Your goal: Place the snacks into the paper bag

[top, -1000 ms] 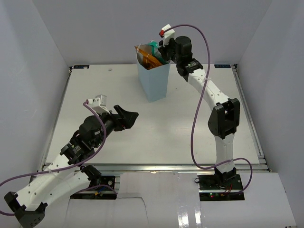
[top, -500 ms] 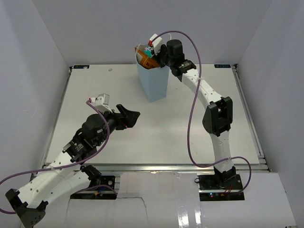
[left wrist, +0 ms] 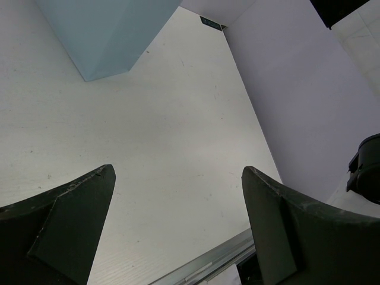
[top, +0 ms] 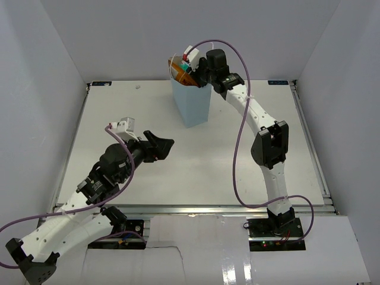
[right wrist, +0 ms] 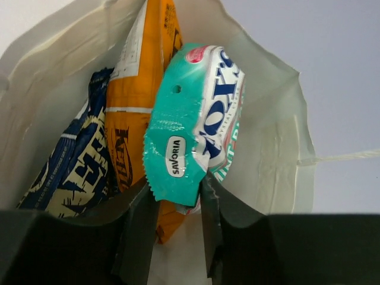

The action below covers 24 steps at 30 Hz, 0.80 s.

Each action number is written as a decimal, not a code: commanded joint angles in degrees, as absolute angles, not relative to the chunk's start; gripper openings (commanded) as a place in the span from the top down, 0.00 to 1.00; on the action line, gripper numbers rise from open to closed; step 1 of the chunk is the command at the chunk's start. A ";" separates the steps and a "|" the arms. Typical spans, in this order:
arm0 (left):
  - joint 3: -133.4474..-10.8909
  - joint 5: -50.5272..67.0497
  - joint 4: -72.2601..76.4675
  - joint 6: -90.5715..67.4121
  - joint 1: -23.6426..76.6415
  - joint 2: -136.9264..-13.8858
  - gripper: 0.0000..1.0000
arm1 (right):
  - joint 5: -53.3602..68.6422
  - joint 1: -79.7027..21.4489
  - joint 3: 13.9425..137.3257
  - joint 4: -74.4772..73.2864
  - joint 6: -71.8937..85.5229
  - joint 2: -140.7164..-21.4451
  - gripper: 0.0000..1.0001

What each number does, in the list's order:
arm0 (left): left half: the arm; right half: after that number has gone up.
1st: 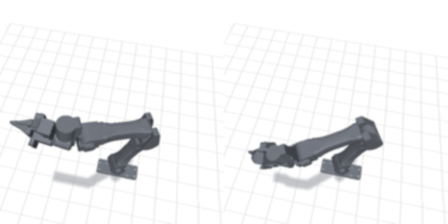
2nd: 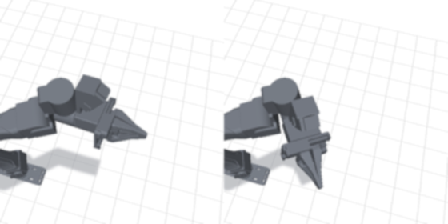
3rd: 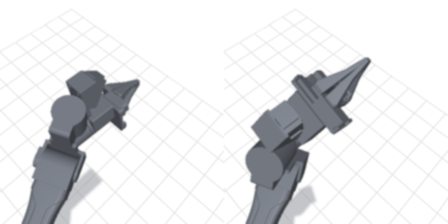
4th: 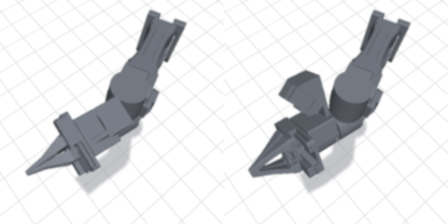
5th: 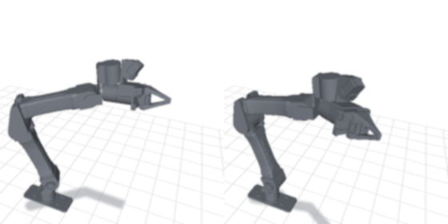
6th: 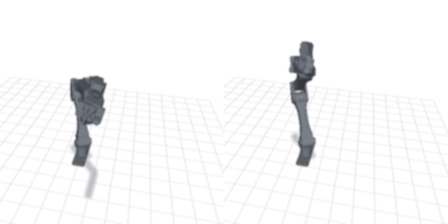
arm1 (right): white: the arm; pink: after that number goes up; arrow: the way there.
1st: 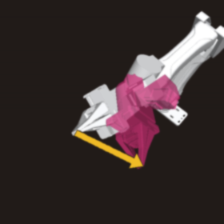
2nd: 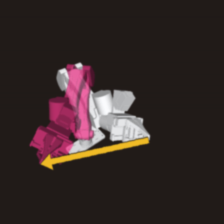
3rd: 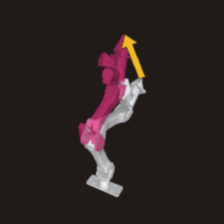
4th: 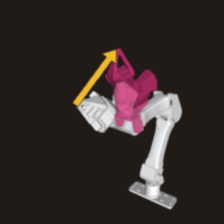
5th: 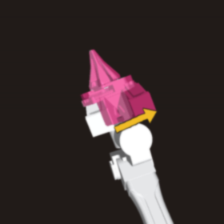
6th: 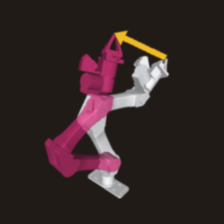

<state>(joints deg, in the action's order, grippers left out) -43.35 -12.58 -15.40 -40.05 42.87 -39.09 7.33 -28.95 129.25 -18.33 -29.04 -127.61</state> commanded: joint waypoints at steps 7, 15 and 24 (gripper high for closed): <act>-44.82 -12.83 -16.70 -39.90 42.80 -36.30 0.02 | 6.94 -28.83 129.73 -21.18 -28.57 -119.72 0.33; -46.23 -12.83 -18.10 -39.20 42.80 -34.81 0.02 | 7.99 -28.74 125.69 -21.53 -25.84 -109.44 0.20; -49.04 -13.27 -24.95 -38.41 42.80 -35.68 0.02 | 9.83 -26.20 104.88 -25.84 -16.00 -91.69 0.10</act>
<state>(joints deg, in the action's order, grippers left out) -46.78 -12.73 -21.28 -39.57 42.87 -35.55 8.34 -28.03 111.61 -22.72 -20.47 -94.91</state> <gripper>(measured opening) 0.979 0.903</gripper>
